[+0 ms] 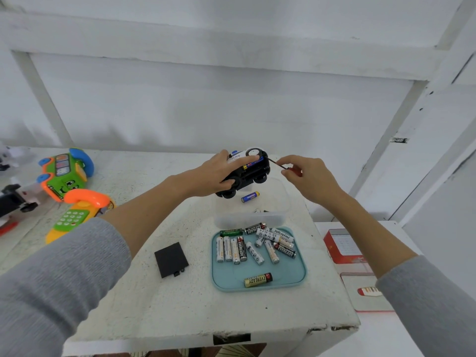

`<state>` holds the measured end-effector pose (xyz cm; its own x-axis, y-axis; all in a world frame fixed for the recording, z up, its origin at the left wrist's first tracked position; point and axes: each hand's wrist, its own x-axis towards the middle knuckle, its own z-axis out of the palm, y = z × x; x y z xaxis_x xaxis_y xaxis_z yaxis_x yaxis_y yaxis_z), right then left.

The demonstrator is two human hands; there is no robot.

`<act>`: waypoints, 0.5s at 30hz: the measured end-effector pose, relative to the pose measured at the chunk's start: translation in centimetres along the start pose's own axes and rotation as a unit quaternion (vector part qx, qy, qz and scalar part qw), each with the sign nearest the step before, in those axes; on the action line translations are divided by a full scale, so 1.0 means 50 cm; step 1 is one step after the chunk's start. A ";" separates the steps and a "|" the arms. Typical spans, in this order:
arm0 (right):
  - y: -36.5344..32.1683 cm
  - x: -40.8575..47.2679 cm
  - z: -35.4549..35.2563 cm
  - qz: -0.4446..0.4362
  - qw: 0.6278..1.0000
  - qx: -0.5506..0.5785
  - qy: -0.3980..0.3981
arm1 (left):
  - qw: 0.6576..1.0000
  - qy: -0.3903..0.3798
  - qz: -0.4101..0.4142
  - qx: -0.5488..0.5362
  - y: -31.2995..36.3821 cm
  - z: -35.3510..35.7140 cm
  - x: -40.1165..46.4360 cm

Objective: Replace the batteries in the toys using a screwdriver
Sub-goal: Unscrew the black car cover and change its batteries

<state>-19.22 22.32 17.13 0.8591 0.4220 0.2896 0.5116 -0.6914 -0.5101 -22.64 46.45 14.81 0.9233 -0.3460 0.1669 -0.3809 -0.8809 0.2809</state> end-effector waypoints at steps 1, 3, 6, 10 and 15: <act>0.003 0.003 -0.003 0.000 1.000 0.009 -0.002 | 1.000 0.000 0.000 0.008 0.001 -0.003 0.003; 0.004 0.009 -0.008 -0.001 1.000 0.019 -0.002 | 1.000 0.001 -0.003 0.020 0.003 -0.009 0.010; 0.009 0.013 -0.013 0.000 1.000 0.028 -0.001 | 0.999 -0.004 0.003 0.045 0.000 -0.016 0.018; 0.021 0.011 -0.008 0.001 1.000 0.023 -0.016 | 0.995 -0.028 0.012 0.094 -0.008 -0.022 0.024; 0.038 0.007 -0.005 -0.001 0.999 0.026 -0.036 | 0.992 -0.048 0.024 0.112 -0.007 -0.020 0.030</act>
<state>-17.92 20.99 16.47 0.8541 0.4651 0.2328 0.5099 -0.6603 -0.5514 -21.18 46.59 15.88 0.9089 -0.4092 0.0809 -0.4141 -0.9085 0.0569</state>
